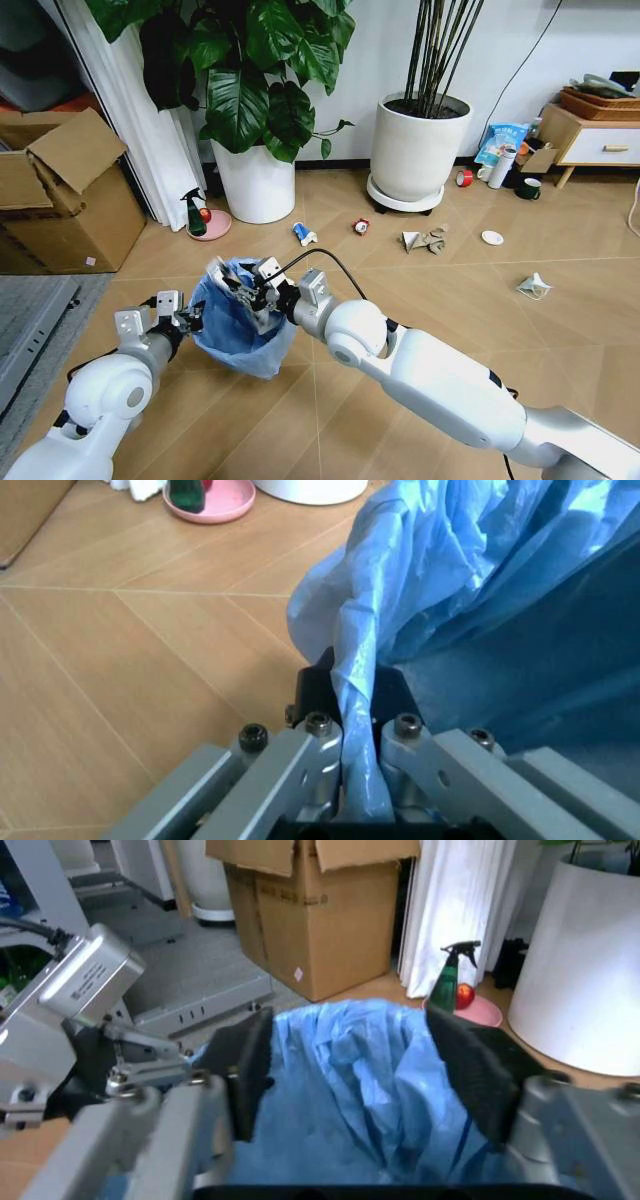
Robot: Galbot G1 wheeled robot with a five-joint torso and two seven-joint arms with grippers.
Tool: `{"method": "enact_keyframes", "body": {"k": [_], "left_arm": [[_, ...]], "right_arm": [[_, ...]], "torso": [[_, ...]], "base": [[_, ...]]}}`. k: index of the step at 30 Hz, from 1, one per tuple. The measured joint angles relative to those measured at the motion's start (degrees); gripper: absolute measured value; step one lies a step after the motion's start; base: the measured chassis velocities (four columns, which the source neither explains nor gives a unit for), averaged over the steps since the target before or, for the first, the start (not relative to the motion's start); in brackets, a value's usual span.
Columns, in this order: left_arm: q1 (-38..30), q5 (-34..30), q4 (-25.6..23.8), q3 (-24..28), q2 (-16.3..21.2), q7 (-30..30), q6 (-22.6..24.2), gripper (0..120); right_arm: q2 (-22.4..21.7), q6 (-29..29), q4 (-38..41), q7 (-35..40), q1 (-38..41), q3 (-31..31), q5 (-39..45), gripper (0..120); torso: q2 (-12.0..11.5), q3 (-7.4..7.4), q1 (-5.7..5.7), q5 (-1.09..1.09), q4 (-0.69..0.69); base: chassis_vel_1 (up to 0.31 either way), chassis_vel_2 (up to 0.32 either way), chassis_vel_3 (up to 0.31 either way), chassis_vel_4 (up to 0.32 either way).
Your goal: Pick up the trash bin and place the garbage on the floor into it.
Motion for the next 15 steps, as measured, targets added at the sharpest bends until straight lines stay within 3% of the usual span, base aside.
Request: {"method": "enact_keyframes", "body": {"k": [5, 9, 15], "left_arm": [[1.2, 1.3, -0.1, -1.5, -0.2, 0.1, -0.6, 0], [3.3, 4.0, -0.9, -4.0, -0.8, 0.3, -1.5, 0], [5.1, 6.6, -2.3, -5.9, -1.8, 0.5, -2.1, 0]], "right_arm": [[0.1, -0.5, 0.3, 1.9, 0.4, 2.1, 1.0, 77], [-2.2, -2.4, 1.3, 4.1, -1.4, 7.9, 2.1, 96], [-6.4, -2.7, 2.1, 4.3, -5.4, 13.6, 1.0, 100]], "torso": [[0.0, 0.0, 0.0, 0.0, 0.0], [0.0, 0.0, 0.0, 0.01, 0.01], [0.0, 0.0, 0.0, 0.02, -0.01]], "base": [[0.0, 0.0, 0.0, 0.0], [0.0, 0.0, 0.0, 0.0], [0.0, 0.0, 0.0, 0.0]]}}
